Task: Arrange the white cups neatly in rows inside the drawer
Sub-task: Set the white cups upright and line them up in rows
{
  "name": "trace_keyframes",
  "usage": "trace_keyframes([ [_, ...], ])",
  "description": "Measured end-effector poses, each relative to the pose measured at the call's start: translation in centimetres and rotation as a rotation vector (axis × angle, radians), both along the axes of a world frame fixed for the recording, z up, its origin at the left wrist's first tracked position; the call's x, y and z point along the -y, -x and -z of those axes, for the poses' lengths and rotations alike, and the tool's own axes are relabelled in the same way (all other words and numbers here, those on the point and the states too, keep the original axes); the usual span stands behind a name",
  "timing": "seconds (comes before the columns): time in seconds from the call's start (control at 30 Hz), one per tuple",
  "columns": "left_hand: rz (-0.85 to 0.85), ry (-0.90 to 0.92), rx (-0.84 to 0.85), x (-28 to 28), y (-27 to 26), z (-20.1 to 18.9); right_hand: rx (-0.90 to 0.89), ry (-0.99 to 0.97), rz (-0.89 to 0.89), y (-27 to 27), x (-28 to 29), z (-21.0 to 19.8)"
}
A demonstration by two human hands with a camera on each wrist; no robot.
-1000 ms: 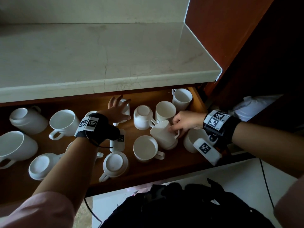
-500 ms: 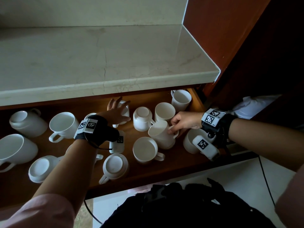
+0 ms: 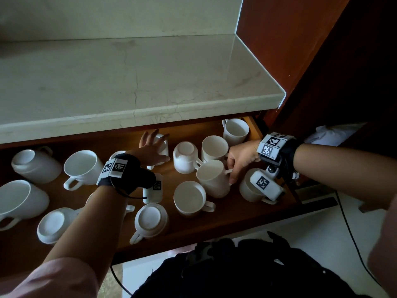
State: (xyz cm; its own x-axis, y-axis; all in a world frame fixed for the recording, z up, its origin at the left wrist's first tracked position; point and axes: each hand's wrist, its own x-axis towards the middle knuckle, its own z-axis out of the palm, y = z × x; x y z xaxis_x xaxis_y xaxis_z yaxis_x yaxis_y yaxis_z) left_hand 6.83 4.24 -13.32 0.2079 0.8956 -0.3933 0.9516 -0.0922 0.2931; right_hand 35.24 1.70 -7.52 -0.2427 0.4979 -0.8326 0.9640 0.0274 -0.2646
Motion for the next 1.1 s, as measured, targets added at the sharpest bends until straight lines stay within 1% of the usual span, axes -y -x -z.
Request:
trace_keyframes([
  [0.17, 0.013, -0.017, -0.018, 0.3, -0.3, -0.4, 0.146, 0.018, -0.146, 0.9, -0.5, 0.1],
  [0.37, 0.019, -0.005, -0.007, 0.4, -0.3, -0.9, 0.26, 0.019, -0.297, 1.8, -1.1, 0.3],
  [0.47, 0.009, 0.0, 0.006, 0.3, -0.1, -0.7, 0.25, 0.085, -0.302, 1.9, -1.3, 0.4],
  [0.53, 0.002, 0.008, 0.011, 0.2, -0.1, -0.6, 0.201, 0.185, -0.258, 2.0, -1.3, 0.3],
  [0.6, -0.002, 0.012, 0.012, 0.2, 0.0, -0.6, 0.178, 0.216, -0.239, 1.9, -1.2, 0.1],
  [0.73, -0.011, 0.019, 0.018, 0.2, 0.0, -0.6, 0.178, 0.187, -0.282, 1.6, -1.2, 0.1],
  [0.87, -0.011, 0.017, 0.029, 0.4, -0.1, -0.8, 0.235, 0.104, -0.355, 1.5, -1.4, 0.4],
  [1.1, -0.006, 0.006, 0.02, 0.4, -0.2, -0.8, 0.339, -0.022, -0.391, 1.0, -1.7, 0.8],
])
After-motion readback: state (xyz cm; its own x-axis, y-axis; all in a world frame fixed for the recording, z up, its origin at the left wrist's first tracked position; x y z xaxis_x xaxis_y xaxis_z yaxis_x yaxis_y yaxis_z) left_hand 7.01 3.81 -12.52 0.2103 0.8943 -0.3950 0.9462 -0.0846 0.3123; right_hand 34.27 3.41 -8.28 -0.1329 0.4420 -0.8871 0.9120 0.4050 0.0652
